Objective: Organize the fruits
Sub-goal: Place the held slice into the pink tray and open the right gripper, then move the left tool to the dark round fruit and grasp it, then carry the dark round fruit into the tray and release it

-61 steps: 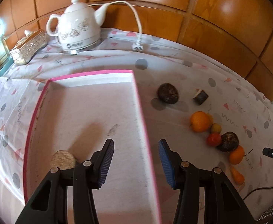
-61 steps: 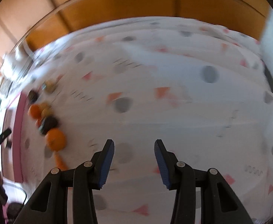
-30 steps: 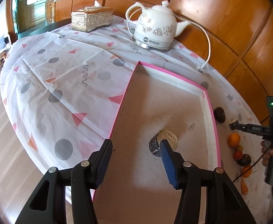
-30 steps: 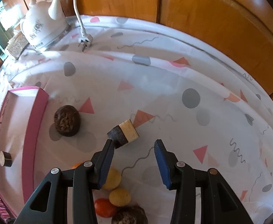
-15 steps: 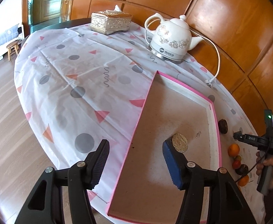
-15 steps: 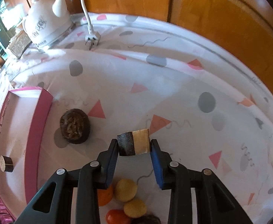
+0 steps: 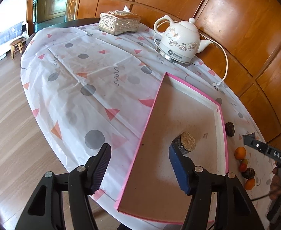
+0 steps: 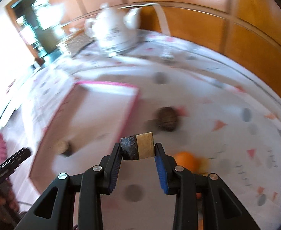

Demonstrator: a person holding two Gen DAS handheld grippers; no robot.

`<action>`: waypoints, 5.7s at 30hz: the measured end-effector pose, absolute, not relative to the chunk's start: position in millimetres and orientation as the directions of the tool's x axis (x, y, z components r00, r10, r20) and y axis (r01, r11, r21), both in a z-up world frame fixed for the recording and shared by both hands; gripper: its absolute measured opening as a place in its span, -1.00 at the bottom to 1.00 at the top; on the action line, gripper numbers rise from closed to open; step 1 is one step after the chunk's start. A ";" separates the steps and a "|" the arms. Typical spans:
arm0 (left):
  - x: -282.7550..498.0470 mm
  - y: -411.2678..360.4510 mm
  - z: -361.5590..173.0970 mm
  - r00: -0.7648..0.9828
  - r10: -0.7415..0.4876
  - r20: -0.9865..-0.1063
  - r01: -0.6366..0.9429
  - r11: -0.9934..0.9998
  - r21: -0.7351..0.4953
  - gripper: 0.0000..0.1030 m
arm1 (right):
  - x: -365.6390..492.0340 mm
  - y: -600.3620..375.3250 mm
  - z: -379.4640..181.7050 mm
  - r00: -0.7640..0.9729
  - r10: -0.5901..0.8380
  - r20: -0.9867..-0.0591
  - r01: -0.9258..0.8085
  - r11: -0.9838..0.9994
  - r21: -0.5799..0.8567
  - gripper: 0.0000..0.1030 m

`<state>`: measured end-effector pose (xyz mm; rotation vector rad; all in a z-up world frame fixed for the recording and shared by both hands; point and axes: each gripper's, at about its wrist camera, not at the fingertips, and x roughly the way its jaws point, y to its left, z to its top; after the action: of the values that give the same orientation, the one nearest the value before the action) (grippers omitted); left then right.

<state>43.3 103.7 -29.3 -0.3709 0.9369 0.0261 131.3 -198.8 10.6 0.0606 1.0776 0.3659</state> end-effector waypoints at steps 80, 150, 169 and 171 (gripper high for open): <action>112.6 -96.9 -3.4 0.494 -0.314 -0.811 0.324 0.932 -0.163 0.30 | -107.2 -607.4 -7.9 0.312 -0.329 -0.891 0.891 0.426 0.155 -0.16; 141.3 48.7 -28.0 0.545 -0.303 -0.782 -0.076 0.911 -0.406 -0.09 | -91.2 -599.0 -30.3 0.257 -0.264 -0.930 0.875 0.471 0.108 -0.15; 119.3 44.1 -32.9 0.570 -0.167 -0.805 -0.096 0.959 -0.267 0.19 | -80.3 -590.0 -34.8 0.256 -0.233 -0.938 0.842 0.531 0.098 -0.15; 107.1 50.0 -33.5 0.567 -0.158 -0.808 -0.113 0.957 -0.267 0.19 | -78.4 -587.9 -34.6 0.259 -0.231 -0.938 0.835 0.542 0.097 -0.15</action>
<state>107.1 50.0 -33.5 -0.3048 0.9714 -0.0270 -78.4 -587.9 -34.6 0.6823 1.0723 -0.8031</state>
